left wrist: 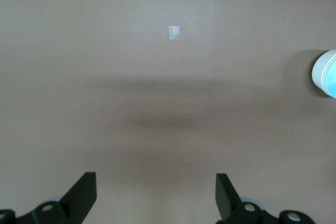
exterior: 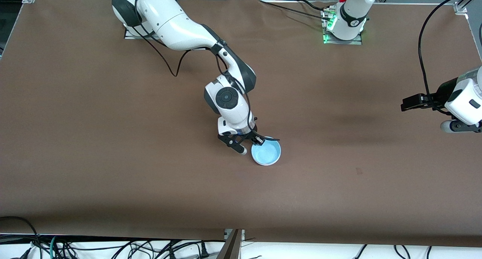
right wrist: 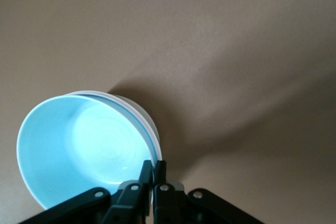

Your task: Stack pink and blue bowls on white bowl

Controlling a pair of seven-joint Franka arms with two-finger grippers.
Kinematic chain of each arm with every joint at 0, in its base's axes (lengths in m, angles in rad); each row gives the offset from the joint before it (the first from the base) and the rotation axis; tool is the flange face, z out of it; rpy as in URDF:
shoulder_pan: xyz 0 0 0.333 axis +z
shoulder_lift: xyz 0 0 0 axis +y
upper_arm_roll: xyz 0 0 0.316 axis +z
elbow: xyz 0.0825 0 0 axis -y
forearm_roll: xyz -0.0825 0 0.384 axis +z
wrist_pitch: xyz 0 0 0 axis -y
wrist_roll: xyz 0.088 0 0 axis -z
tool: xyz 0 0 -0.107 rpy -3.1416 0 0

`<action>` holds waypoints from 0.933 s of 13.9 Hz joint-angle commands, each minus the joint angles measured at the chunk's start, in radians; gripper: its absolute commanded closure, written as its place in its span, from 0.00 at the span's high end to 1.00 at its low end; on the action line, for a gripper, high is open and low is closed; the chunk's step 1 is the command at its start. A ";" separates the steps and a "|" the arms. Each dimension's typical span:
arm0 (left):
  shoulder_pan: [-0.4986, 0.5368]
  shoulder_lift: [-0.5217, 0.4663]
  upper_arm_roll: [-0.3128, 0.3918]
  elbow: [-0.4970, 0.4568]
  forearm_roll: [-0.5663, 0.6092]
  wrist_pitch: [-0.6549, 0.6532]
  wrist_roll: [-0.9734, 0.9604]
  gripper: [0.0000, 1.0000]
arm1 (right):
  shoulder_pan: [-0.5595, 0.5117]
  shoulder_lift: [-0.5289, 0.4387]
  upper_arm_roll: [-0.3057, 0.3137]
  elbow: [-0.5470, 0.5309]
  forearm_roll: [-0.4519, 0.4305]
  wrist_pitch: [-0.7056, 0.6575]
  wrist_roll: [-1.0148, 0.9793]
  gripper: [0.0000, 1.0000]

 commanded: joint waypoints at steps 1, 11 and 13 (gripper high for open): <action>0.004 0.015 -0.004 0.036 0.003 -0.014 0.019 1.00 | -0.009 0.000 0.005 0.011 -0.014 -0.021 -0.015 0.28; -0.002 0.015 -0.004 0.037 0.005 -0.015 0.017 1.00 | -0.093 -0.171 0.002 0.030 -0.014 -0.200 -0.154 0.99; -0.004 0.015 -0.004 0.037 0.005 -0.015 0.014 1.00 | -0.148 -0.239 -0.006 0.022 -0.020 -0.321 -0.224 0.99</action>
